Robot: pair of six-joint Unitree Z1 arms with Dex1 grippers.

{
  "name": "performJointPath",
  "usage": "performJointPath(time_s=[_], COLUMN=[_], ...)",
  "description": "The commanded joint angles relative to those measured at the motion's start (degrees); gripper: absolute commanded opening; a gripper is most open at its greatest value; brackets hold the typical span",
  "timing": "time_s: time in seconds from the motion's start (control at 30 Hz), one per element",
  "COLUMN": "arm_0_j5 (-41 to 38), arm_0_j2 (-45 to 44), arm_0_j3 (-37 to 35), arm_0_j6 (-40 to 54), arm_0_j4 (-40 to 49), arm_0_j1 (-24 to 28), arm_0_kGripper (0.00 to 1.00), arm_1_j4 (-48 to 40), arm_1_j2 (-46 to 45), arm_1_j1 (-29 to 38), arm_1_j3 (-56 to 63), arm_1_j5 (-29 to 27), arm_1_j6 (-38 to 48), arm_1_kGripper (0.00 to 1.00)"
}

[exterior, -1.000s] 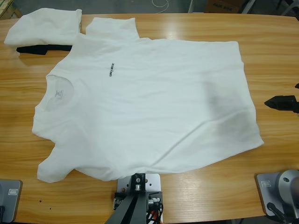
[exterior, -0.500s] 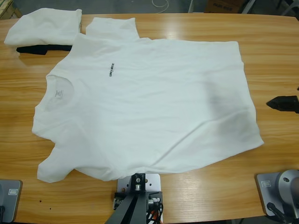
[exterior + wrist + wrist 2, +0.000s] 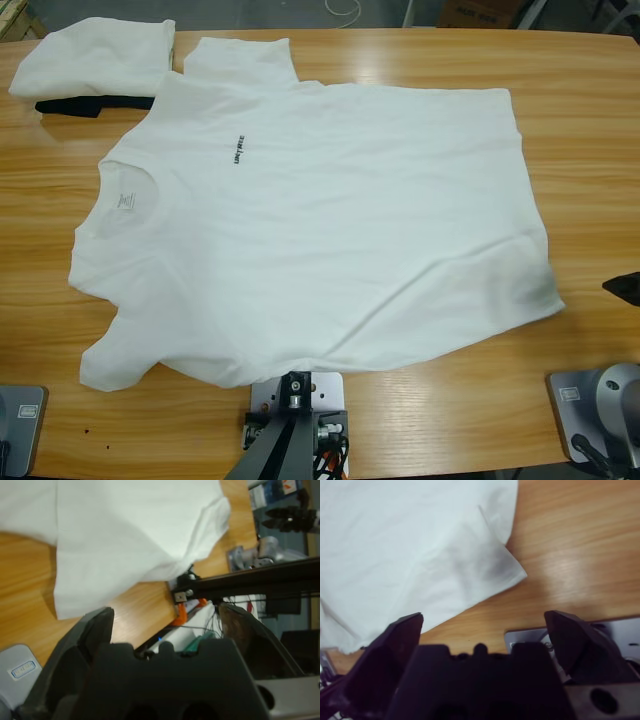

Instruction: Fold clothes

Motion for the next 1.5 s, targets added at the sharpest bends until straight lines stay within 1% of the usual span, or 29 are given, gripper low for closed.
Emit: performJointPath(time_s=[0.03, 0.1, 0.13, 0.2, 0.23, 0.27, 0.3, 0.33, 0.43, 0.5, 0.53, 0.63, 0.67, 0.73, 0.83, 0.9, 0.97, 1.07, 1.13, 1.2, 1.27, 1.3, 1.33, 1.37, 1.4, 1.43, 1.5], arm_0_j5=[5.97, 9.75, 11.46, 12.79, 14.31, 17.61, 21.3, 23.02, 21.16, 20.95, 21.25, 21.36, 21.5, 23.5, 25.93, 26.0, 27.14, 27.0, 26.93, 27.49, 27.81, 27.77, 27.42, 26.87, 26.38, 26.1, 25.75], arm_0_j2=[-0.04, 0.48, 2.52, 9.85, 13.79, 17.69, 20.8, 22.37, 21.81, 22.09, 22.02, 23.51, 25.34, 29.63, 36.82, 39.95, 40.26, 42.42, 44.89, 48.86, 52.04, 51.78, 51.0, 50.7, 50.56, 50.46, 50.51], arm_0_j3=[4.63, 4.56, 4.56, 4.73, 4.36, 2.69, 0.78, 0.41, 5.79, 10.18, 12.03, 15.28, 15.7, 16.28, 16.35, 16.39, 16.77, 16.75, 17.44, 19.67, 21.76, 22.05, 21.87, 21.4, 20.55, 19.87, 18.97], arm_0_j6=[-8.74, -12.38, -14.0, -14.21, -14.26, -14.82, -15.6, -16.86, -21.47, -24.61, -26.0, -26.92, -27.01, -28.69, -30.63, -31.42, -32.51, -32.54, -33.3, -35.34, -36.06, -36.15, -36.34, -36.32, -36.18, -36.15, -36.13], arm_0_j4=[3.14, 2.47, 1.26, -3.1, -5.98, -7.07, -7.2, -8.46, -14.37, -18.78, -20.73, -27.01, -28.84, -31.75, -35.62, -36.83, -36.85, -37.43, -39.52, -45.2, -53.15, -55.73, -57.37, -58.58, -58.98, -59.0, -59.0], arm_0_j1=[-3.17, -3.33, -3.33, -4.07, -6.48, -10.1, -13.53, -15.51, -19.38, -24.41, -26.06, -26.71, -26.74, -27.82, -28.82, -29.49, -30.59, -30.7, -32.33, -35.5, -37.89, -38.49, -38.89, -39.07, -39.24, -39.52, -40.4], arm_0_kGripper=[1.0, 1.0, 1.0, 1.0, 1.0, 1.0, 1.0, 1.0, 0.977, 0.959, 0.959, 0.959, 0.961, 0.998, 1.0, 1.0, 0.998, 0.968, 0.968, 0.964, 0.913, 0.908, 0.837, 0.71, 0.629, 0.605, 0.593], arm_1_j4=[-1.41, -1.5, -1.59, -1.8, -1.99, -2.17, -2.29, -2.31, -2.24, -2.24, -2.31, -2.82, -2.89, -2.98, -2.96, -2.94, -2.91, -2.93, -2.94, -2.94, -2.94, -2.94, -2.98, -3.07, -3.17, -3.21, -3.21], arm_1_j2=[-1.67, -1.67, -1.67, -1.67, -1.66, -1.53, -1.41, -1.45, -1.97, -2.29, -2.27, -2.03, -2.03, -2.13, -2.38, -2.66, -3.22, -3.5, -3.52, -3.77, -3.96, -3.96, -3.96, -3.96, -3.96, -4.01, -4.24], arm_1_j1=[0.56, 0.59, 0.61, 0.59, 0.58, 0.56, 0.59, 0.58, 0.58, 0.58, 0.61, 0.63, 0.59, 0.59, 0.61, 0.58, 0.61, 0.58, 0.61, 0.59, 0.58, 0.61, 0.59, 0.59, 0.59, 0.61, 0.59], arm_1_j3=[2.9, 2.99, 2.99, 2.99, 2.99, 2.99, 2.99, 2.99, 3.02, 3.18, 3.25, 3.42, 3.42, 3.42, 3.51, 3.53, 3.67, 3.69, 3.69, 3.69, 3.69, 3.69, 3.69, 3.74, 3.78, 3.85, 3.88], arm_1_j5=[0.43, 0.44, 0.46, 0.43, 0.43, 0.53, 0.76, 0.85, 1.13, 1.13, 1.09, 1.04, 1.04, 1.04, 1.08, 1.13, 1.13, 1.11, 1.04, 1.04, 1.11, 1.13, 1.13, 1.13, 1.13, 1.13, 1.22], arm_1_j6=[2.72, 2.72, 2.72, 2.51, 2.2, 1.77, 1.37, 1.12, 0.79, 0.7, 0.7, 0.65, 0.51, 0.3, 0.16, 0.09, 0.09, 0.09, 0.09, 0.0, -0.05, -0.14, -0.18, -0.18, -0.18, -0.18, -0.26], arm_1_kGripper=[1.0, 1.0, 1.0, 1.0, 1.0, 1.0, 1.0, 1.0, 1.0, 1.0, 1.0, 1.0, 1.0, 1.0, 1.0, 1.0, 1.0, 1.0, 1.0, 1.0, 1.0, 1.0, 1.0, 1.0, 1.0, 1.0, 1.0])
